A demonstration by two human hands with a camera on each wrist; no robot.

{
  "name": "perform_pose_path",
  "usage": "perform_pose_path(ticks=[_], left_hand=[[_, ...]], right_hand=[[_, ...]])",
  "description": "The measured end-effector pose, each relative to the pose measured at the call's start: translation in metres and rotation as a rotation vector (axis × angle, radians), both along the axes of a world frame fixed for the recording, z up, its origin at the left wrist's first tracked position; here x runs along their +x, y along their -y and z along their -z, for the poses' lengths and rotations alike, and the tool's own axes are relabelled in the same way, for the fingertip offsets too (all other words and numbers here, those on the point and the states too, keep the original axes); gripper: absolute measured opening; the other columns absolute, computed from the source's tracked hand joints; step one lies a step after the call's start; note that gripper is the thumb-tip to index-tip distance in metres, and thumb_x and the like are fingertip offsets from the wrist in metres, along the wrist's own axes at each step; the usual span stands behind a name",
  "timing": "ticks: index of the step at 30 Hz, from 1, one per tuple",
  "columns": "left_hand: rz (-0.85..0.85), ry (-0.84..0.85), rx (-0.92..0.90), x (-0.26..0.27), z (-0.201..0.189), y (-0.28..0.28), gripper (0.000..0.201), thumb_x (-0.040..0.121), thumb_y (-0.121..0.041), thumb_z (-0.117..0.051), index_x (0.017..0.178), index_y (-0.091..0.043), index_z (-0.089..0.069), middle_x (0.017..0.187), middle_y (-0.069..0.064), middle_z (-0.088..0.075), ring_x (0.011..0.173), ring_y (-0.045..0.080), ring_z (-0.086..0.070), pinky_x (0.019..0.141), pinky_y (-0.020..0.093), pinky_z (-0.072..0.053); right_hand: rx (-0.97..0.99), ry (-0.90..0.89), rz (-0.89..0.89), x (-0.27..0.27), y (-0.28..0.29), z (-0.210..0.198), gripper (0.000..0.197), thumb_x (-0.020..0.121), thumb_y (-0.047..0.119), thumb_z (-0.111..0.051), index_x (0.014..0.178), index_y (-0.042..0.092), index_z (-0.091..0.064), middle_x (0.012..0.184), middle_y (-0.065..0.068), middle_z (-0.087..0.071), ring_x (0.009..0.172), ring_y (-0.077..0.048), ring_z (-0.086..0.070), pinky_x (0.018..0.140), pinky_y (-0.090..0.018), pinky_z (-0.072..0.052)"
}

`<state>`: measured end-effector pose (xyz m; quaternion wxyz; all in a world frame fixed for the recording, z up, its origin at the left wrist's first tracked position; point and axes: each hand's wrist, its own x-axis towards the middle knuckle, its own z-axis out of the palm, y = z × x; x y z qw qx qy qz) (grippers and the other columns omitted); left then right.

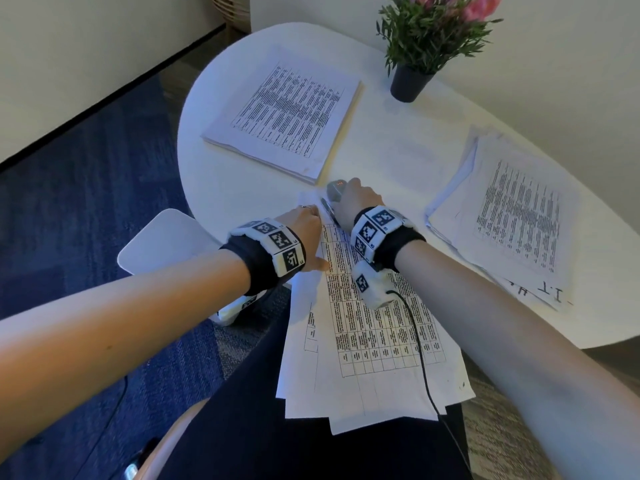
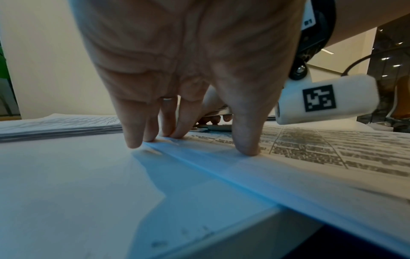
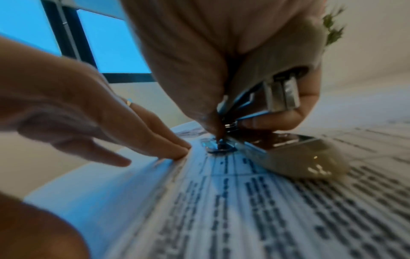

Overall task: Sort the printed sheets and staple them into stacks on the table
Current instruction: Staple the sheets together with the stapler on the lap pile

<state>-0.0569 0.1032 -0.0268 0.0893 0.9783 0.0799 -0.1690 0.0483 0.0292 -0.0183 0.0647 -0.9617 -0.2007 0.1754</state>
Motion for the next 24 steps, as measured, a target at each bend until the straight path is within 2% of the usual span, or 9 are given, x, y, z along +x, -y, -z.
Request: perform_pose_path(ticks=[4,8,10,15,17,19,21,24], left_hand=[[-0.006,0.017,-0.009,0.001,-0.002,0.0,0.078,0.078,-0.06,-0.064,0.128,-0.002,-0.051,0.143,0.008,-0.037,0.127,0.021,-0.041,0.101,0.035,-0.042],[-0.022,-0.019,0.005,0.001,-0.003,0.003,0.076,0.078,-0.061,-0.064,0.125,-0.001,-0.054,0.14,0.009,-0.038,0.121,0.022,-0.046,0.094,0.034,-0.043],[-0.03,-0.023,-0.002,0.002,-0.003,0.003,0.077,0.076,-0.063,-0.064,0.122,-0.002,-0.056,0.136,0.009,-0.042,0.119,0.023,-0.047,0.096,0.036,-0.045],[-0.024,-0.019,-0.012,0.004,-0.001,0.005,0.077,0.077,-0.06,-0.066,0.126,-0.002,-0.052,0.137,0.008,-0.04,0.121,0.023,-0.045,0.097,0.035,-0.043],[-0.03,-0.031,-0.026,0.005,0.002,0.007,0.083,0.076,-0.058,-0.067,0.132,-0.002,-0.045,0.14,0.009,-0.039,0.123,0.023,-0.045,0.098,0.036,-0.043],[-0.056,-0.037,-0.05,0.006,0.006,0.008,0.088,0.073,-0.058,-0.071,0.134,-0.002,-0.04,0.137,0.009,-0.043,0.119,0.024,-0.049,0.096,0.037,-0.046],[-0.055,-0.035,-0.053,0.008,0.005,0.008,0.088,0.072,-0.059,-0.071,0.132,-0.002,-0.042,0.136,0.008,-0.043,0.117,0.024,-0.05,0.095,0.037,-0.046],[-0.033,-0.023,-0.035,0.01,0.001,0.006,0.082,0.073,-0.06,-0.069,0.127,-0.001,-0.05,0.135,0.008,-0.042,0.117,0.024,-0.049,0.096,0.038,-0.045]], right_hand=[[0.027,-0.033,0.063,0.001,-0.003,-0.001,0.044,0.095,0.03,-0.053,0.128,0.002,-0.042,0.124,-0.017,-0.056,0.108,-0.033,-0.057,0.074,-0.034,-0.043],[0.041,0.099,-0.05,-0.006,0.0,0.001,0.039,0.095,0.032,-0.051,0.122,0.006,-0.043,0.117,-0.014,-0.06,0.101,-0.032,-0.06,0.073,-0.035,-0.043],[0.037,0.064,-0.065,-0.004,0.001,-0.001,0.04,0.095,0.034,-0.05,0.123,0.006,-0.042,0.115,-0.014,-0.06,0.099,-0.033,-0.06,0.072,-0.035,-0.044],[0.012,-0.082,-0.021,0.011,0.009,-0.004,0.051,0.097,0.035,-0.048,0.132,0.0,-0.037,0.118,-0.019,-0.057,0.092,-0.033,-0.059,0.059,-0.032,-0.039],[0.004,-0.06,0.007,0.01,0.011,-0.002,0.049,0.096,0.033,-0.049,0.132,0.001,-0.037,0.119,-0.018,-0.057,0.097,-0.034,-0.059,0.064,-0.034,-0.042],[-0.005,0.024,0.007,0.004,0.01,0.0,0.04,0.096,0.027,-0.048,0.128,0.005,-0.039,0.119,-0.016,-0.058,0.101,-0.033,-0.059,0.074,-0.038,-0.047],[-0.004,0.099,0.004,-0.001,0.007,0.0,0.034,0.095,0.022,-0.048,0.125,0.006,-0.041,0.12,-0.015,-0.058,0.105,-0.032,-0.058,0.082,-0.039,-0.045],[0.014,0.079,0.046,-0.001,0.002,-0.003,0.036,0.096,0.023,-0.049,0.124,0.002,-0.042,0.122,-0.018,-0.057,0.108,-0.034,-0.058,0.082,-0.038,-0.045]])
